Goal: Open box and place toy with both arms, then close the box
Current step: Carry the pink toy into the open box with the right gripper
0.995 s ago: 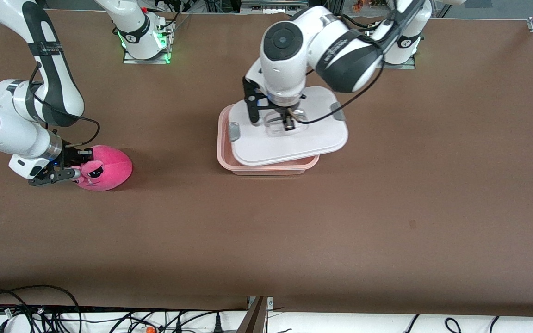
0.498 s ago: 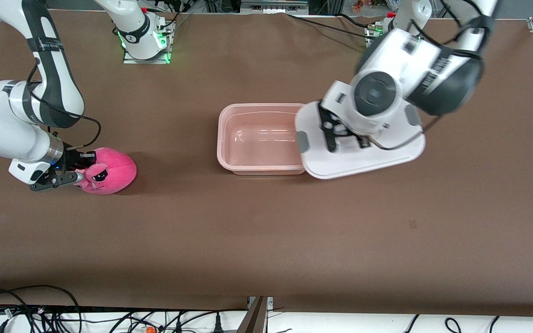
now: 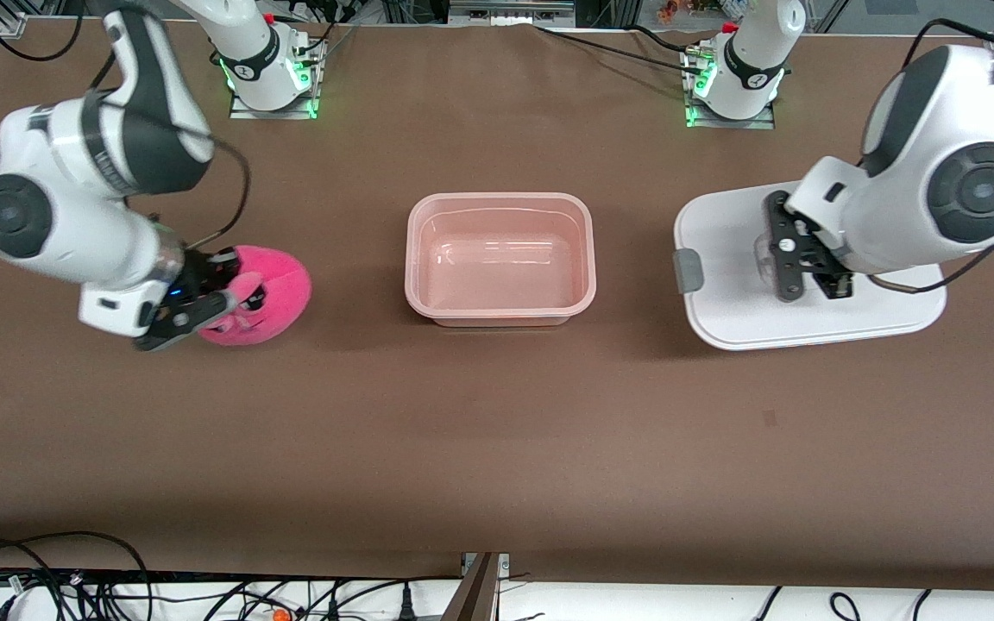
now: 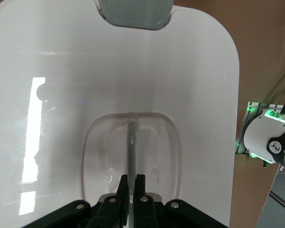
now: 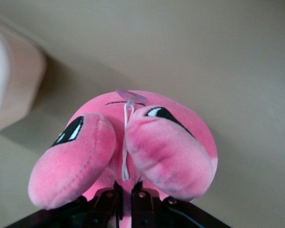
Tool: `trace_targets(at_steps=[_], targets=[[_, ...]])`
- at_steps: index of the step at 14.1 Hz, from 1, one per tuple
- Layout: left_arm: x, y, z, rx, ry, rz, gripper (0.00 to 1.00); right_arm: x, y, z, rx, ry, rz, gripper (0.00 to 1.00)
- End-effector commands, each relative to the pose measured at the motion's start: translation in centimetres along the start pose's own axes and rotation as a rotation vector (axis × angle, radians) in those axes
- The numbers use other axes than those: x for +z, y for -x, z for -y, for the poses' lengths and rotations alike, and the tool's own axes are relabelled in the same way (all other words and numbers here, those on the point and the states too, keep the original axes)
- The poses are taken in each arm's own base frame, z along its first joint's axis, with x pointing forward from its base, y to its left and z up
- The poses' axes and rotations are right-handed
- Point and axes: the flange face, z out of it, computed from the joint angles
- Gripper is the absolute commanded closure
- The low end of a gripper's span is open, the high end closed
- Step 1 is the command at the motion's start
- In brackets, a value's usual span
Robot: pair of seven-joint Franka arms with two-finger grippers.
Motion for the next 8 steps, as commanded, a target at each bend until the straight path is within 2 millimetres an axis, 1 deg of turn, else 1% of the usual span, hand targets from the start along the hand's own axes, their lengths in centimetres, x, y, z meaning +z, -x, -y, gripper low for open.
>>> trace_targets(at_steps=[1,2,3,4,5,7,8], targets=[[0.7,1.9,0.5,0.007,0.036,-0.05,1.0,-2.2,-2.1,8.6,-0.114,0.031,0.007,1.0],[0.7,1.8,0.5,0.006,0.034,-0.045,1.0,-2.2,-2.5,11.4,-0.147,0.039,0.009,1.0],[0.8,2.1,0.6,0.002,0.033,-0.043,1.0,-2.2,-2.8,13.6,-0.176,0.045,0.009,1.0],[1.1,3.2,1.0,-0.012,0.04,-0.053,1.0,-2.6,-3.1,15.6,-0.207,0.05,-0.002,1.0],[1.5,4.5,1.4,-0.031,0.051,-0.067,1.0,-2.8,-3.3,17.4,-0.235,0.055,-0.007,1.0],[2.3,4.6,1.9,-0.034,0.084,-0.122,1.0,-2.4,-3.2,20.5,-0.287,0.077,0.006,1.0],[2.4,4.6,2.0,-0.034,0.088,-0.124,1.0,-2.0,-3.0,21.4,-0.307,0.096,0.036,1.0]])
